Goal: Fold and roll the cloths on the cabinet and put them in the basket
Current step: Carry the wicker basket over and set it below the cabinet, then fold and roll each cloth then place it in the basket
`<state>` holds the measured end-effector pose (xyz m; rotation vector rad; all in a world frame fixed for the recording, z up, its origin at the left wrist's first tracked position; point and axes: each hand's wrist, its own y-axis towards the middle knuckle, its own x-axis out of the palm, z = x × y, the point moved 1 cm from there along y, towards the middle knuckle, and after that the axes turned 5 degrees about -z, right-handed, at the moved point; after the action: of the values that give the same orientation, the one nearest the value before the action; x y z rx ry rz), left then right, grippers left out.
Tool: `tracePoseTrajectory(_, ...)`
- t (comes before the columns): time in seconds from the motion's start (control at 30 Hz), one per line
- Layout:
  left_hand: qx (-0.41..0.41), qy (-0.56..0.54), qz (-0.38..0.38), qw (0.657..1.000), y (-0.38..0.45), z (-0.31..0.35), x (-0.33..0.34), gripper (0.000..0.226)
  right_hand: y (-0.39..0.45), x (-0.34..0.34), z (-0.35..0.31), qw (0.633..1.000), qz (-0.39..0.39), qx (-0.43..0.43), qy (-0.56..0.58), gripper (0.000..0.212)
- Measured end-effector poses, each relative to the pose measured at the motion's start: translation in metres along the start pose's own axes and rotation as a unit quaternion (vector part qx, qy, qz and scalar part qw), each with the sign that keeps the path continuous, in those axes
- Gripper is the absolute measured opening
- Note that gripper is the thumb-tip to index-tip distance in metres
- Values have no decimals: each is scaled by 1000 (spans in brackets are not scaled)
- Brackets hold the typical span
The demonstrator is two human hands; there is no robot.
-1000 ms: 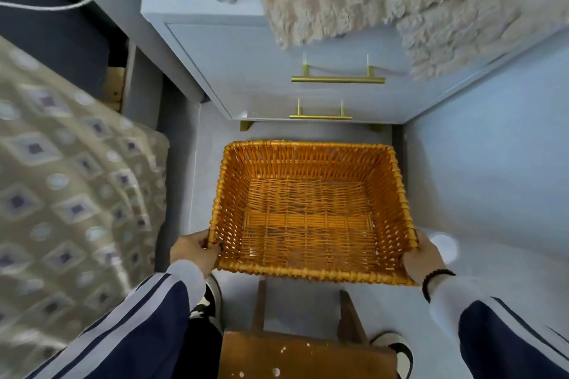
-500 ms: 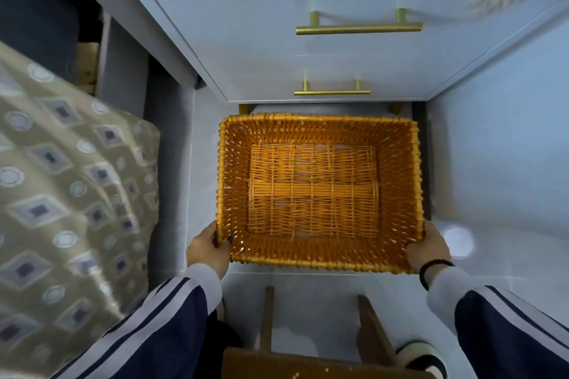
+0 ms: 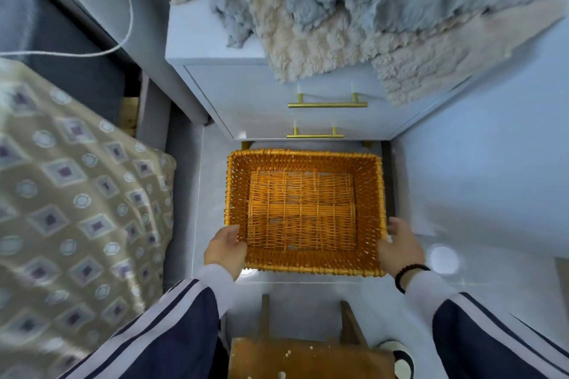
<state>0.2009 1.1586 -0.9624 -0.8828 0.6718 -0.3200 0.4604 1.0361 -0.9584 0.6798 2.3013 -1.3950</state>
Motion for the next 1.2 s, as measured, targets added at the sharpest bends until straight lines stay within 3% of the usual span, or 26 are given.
tracePoseTrajectory(0.13, 29, -112, -57, 992, -51, 59, -13, 26, -40, -22, -40, 998, -3, 1, 60, 40)
tracePoseTrajectory(0.6, 196, -174, -78, 962, -217, 233, -122, 34, -195, -123, -195, 986, 20, -102, 129, 27)
tracePoseTrajectory(1.0, 263, -184, -107, 941, -315, 285, -223, 27, -315, -193, -325, 973, 56, -197, 103, 31)
tracePoseTrajectory(1.2, 282, -164, -151, 933, -345, 313, -259, 28, -350, -215, -358, 965, 63, -248, 62, 30)
